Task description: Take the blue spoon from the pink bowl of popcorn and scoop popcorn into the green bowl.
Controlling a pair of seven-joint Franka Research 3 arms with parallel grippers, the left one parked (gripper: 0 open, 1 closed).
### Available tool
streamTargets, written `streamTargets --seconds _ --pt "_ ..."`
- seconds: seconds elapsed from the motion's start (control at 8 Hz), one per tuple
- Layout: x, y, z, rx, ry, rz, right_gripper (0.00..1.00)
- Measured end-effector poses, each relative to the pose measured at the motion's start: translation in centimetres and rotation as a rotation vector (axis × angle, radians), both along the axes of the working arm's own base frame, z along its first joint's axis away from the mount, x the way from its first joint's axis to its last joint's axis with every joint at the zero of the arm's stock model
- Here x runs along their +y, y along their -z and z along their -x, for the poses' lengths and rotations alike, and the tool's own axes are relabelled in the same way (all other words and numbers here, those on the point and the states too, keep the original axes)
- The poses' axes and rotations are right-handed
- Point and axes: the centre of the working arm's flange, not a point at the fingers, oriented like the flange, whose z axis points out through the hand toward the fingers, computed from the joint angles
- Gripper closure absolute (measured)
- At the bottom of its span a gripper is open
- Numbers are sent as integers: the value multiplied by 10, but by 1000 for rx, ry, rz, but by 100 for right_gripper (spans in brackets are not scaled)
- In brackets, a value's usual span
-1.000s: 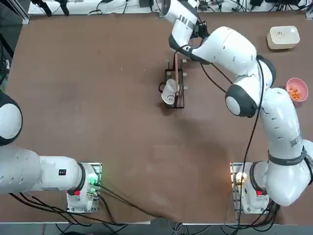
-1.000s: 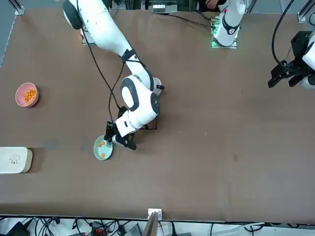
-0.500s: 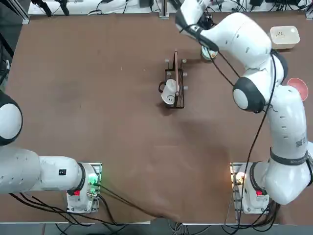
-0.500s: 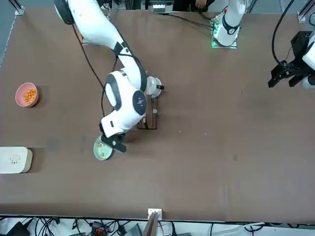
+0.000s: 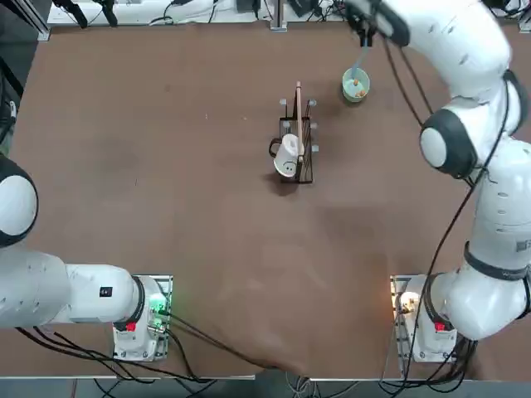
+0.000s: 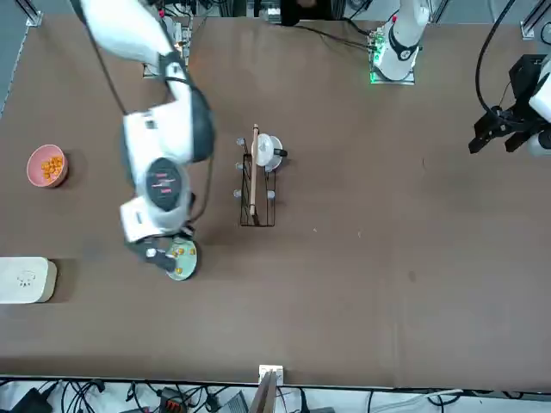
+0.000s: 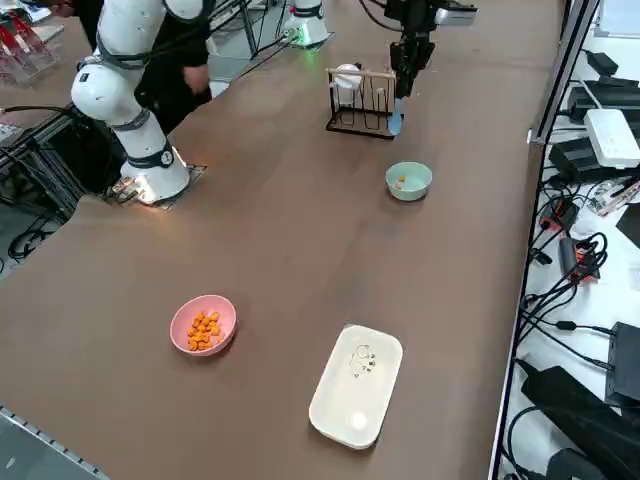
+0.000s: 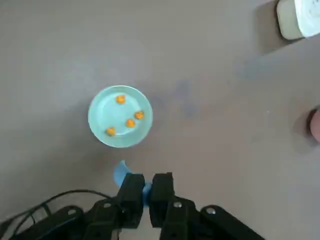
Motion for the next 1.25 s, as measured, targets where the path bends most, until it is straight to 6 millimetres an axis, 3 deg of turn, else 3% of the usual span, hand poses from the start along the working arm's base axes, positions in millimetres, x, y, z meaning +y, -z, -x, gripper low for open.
streamTargets --seconds 0.25,0.5,0.75,1.0,1.25 --pt "-67 -42 2 83 -10 -138 89" --pt "-130 -67 8 125 -35 -193 89" --pt "-185 -64 13 163 -81 -225 89" --pt "-265 -57 23 164 -94 -260 89" --pt "-345 -38 36 102 -70 -233 89"
